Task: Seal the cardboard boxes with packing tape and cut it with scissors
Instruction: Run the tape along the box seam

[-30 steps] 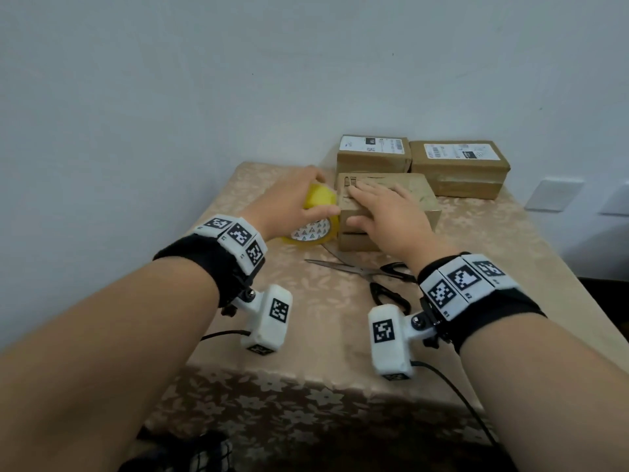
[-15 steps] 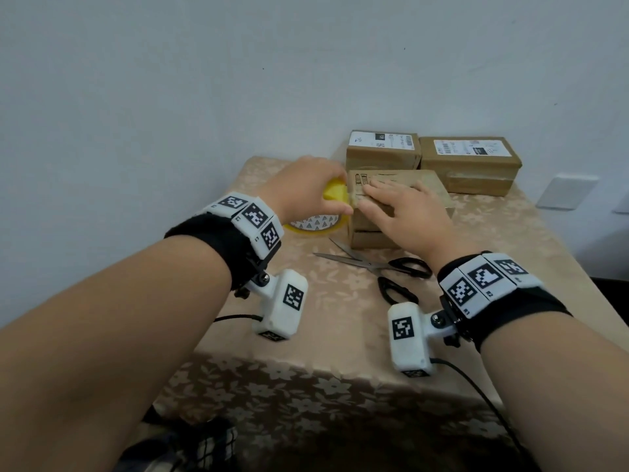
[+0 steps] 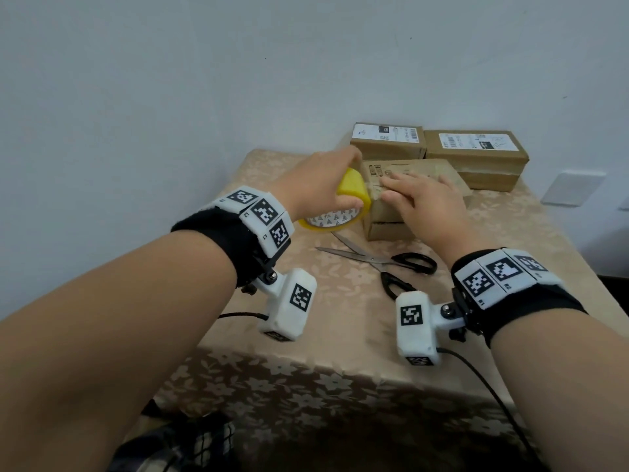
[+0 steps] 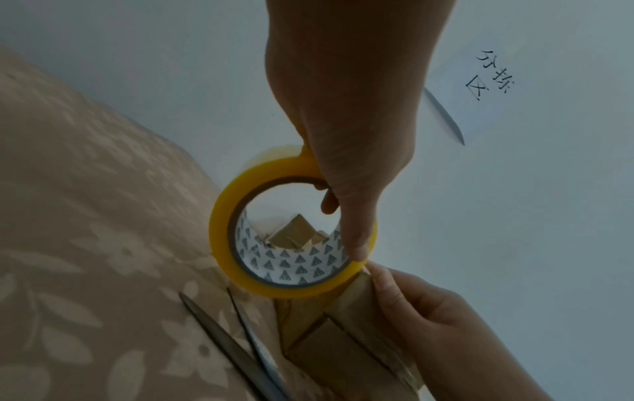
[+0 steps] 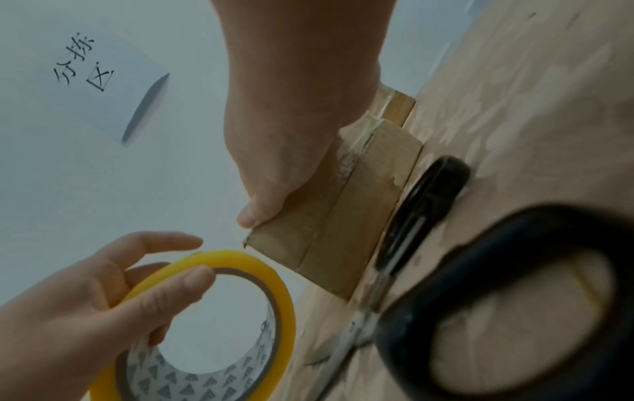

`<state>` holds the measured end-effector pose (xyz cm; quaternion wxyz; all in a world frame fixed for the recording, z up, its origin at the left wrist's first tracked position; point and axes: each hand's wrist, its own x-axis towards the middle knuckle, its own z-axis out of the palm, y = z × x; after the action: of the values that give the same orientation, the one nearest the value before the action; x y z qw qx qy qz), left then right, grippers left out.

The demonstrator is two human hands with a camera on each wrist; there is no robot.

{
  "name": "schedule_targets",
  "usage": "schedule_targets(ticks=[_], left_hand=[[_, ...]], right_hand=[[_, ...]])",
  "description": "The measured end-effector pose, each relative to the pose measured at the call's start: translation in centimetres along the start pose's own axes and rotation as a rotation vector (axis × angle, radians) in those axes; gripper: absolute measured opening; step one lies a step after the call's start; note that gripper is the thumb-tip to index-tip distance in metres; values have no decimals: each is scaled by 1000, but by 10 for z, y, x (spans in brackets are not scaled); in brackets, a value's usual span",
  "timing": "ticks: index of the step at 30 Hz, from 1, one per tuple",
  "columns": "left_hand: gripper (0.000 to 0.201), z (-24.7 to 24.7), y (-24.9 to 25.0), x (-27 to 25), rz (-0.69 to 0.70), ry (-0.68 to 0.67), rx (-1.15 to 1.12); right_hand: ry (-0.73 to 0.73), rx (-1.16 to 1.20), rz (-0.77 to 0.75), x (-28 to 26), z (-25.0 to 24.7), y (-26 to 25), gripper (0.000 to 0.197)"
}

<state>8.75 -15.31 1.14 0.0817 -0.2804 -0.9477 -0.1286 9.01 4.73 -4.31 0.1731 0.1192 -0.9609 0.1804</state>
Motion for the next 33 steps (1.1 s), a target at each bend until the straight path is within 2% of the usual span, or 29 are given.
schedule_targets(ticks=[6, 16, 21, 25, 30, 33], left_hand=[[50, -1, -5, 1, 10, 5, -30], [51, 3, -12, 4, 49, 30, -5], [52, 9, -19, -5, 64, 46, -127], [38, 14, -21, -3, 51, 46, -139], [37, 6, -20, 6, 69, -24, -58], [37, -2, -22, 6, 77, -124, 72]], right_hand=[[0, -114, 42, -2, 4, -8, 49], [54, -40, 144, 2, 8, -14, 45], [-110, -165, 160, 7, 5, -26, 44], [-226, -223, 180, 11, 2, -35, 48], [-257, -229, 204, 10, 8, -36, 56], [-244, -257, 208, 11, 8, -37, 54]])
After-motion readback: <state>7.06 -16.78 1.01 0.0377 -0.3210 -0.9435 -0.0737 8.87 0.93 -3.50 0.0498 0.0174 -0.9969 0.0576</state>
